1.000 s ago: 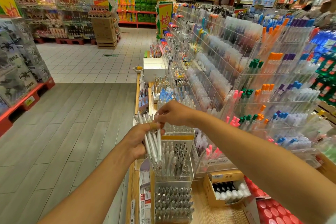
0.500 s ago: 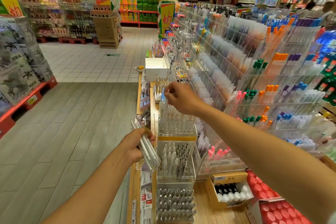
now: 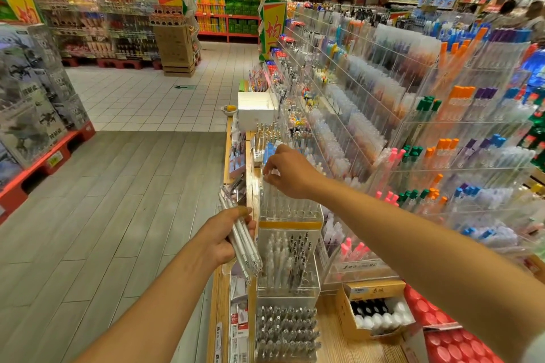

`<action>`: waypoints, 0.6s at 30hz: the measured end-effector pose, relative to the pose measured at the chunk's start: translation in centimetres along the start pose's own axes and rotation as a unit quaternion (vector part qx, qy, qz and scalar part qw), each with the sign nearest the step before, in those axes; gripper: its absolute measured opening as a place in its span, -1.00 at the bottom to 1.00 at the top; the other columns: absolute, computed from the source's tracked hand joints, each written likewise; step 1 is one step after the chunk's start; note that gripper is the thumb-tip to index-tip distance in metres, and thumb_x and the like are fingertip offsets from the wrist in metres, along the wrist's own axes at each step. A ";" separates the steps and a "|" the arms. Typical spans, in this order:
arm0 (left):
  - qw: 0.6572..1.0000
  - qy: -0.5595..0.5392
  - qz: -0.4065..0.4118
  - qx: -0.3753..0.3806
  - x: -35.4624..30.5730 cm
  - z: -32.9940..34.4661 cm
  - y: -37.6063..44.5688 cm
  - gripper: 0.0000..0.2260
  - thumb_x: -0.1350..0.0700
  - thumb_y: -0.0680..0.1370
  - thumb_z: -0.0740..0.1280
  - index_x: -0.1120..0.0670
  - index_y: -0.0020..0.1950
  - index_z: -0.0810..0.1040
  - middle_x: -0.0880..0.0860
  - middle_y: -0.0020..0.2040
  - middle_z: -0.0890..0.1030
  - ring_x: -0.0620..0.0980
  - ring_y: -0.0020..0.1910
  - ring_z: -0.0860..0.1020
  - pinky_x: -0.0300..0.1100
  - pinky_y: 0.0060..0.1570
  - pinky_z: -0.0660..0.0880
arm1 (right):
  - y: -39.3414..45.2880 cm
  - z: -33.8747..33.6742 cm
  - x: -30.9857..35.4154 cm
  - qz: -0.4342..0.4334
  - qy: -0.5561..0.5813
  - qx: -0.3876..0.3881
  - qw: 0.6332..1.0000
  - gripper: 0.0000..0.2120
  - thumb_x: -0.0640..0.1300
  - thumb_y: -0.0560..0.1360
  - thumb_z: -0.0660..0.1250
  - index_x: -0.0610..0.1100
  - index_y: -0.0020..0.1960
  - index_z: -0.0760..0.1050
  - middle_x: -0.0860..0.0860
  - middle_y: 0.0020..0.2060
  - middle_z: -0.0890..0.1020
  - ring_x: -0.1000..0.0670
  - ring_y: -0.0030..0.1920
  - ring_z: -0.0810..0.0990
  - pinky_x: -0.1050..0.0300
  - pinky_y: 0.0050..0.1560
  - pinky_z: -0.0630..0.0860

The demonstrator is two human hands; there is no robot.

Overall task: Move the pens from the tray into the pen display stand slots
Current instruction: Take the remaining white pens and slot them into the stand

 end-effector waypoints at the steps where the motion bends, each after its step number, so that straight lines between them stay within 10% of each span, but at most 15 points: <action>1: 1.000 0.003 -0.001 0.003 0.0 0.1 0.0 -0.95 0.28 0.53 0.37 0.22 -0.13 0.54 0.11 -0.39 0.55 -0.03 -0.49 0.56 -0.21 -0.42 0.56 | 0.0 0.3 -0.1 0.002 -0.006 0.003 1.000 -0.80 -0.07 0.56 0.34 -0.13 0.13 0.61 -0.04 0.01 0.44 -0.08 0.07 0.46 0.04 0.05 0.43; 18: 0.993 0.053 0.029 0.106 0.6 3.2 -1.8 -0.97 0.30 0.55 0.32 0.20 -0.08 0.53 0.11 -0.36 0.51 -0.03 -0.46 0.50 -0.13 -0.36 0.51 | -3.1 -0.1 0.9 0.023 0.110 0.001 0.994 -0.77 -0.06 0.59 0.30 -0.16 0.14 0.58 -0.04 0.01 0.61 0.02 -0.08 0.52 0.02 0.07 0.52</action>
Point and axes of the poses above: each hand's wrist, its own y-axis towards the middle knuckle, its own z-axis out of the palm, x = y × z, the point moved 9 cm from there along y, towards the middle knuckle
